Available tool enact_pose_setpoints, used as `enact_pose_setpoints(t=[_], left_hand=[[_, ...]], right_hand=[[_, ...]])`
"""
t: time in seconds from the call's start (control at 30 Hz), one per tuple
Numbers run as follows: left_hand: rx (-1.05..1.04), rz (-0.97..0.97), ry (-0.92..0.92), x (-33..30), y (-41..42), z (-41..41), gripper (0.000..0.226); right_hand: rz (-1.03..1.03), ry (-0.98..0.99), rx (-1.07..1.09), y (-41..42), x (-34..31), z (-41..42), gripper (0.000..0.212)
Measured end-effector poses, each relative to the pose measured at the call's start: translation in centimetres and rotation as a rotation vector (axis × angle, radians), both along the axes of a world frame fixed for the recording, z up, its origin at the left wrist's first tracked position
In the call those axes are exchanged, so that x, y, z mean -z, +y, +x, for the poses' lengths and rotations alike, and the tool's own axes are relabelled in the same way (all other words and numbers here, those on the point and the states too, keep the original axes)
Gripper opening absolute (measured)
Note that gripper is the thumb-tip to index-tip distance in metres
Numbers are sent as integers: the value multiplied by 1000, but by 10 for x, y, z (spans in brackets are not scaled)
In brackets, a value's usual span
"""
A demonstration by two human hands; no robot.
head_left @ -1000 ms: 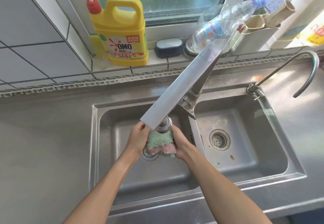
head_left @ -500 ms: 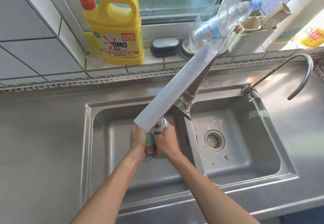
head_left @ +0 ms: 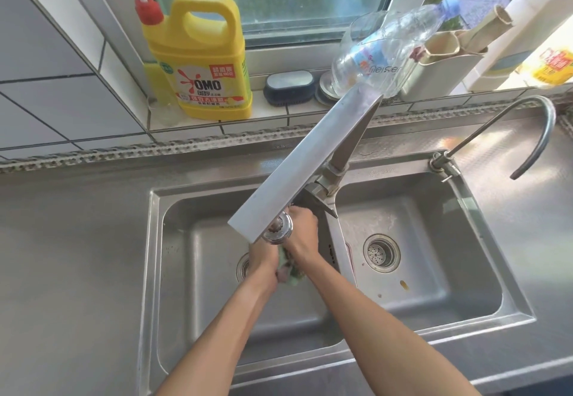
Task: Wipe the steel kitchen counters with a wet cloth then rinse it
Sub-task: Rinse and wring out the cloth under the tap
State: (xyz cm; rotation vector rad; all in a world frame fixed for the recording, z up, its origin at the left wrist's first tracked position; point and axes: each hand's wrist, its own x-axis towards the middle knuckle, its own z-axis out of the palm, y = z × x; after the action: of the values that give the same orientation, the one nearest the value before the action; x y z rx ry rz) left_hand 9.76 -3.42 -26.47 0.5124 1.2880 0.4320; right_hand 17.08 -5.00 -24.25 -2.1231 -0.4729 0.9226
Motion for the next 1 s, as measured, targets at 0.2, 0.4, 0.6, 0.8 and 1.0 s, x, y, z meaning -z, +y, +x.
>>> enact_pose_setpoints(t=[0.2,0.4,0.6,0.8,1.0], left_hand=[[167,15,139,16,25,-20,14],[219,160,139,14,5,-3,47],[73,216,152,19,24,-10,17],[115,85,155,13,4,3,38],[153,33,13,10,18,-7,35]], right_hand=[[26,-126,-105,-24,-16,-37,17],[-70,-53,10,0,-4,-5,41],[18,-112,-106,-18,-4,-34,11],[-62,-11,79,-4,5,-7,41],[9,-54,-56,-9,-5,-22,24]])
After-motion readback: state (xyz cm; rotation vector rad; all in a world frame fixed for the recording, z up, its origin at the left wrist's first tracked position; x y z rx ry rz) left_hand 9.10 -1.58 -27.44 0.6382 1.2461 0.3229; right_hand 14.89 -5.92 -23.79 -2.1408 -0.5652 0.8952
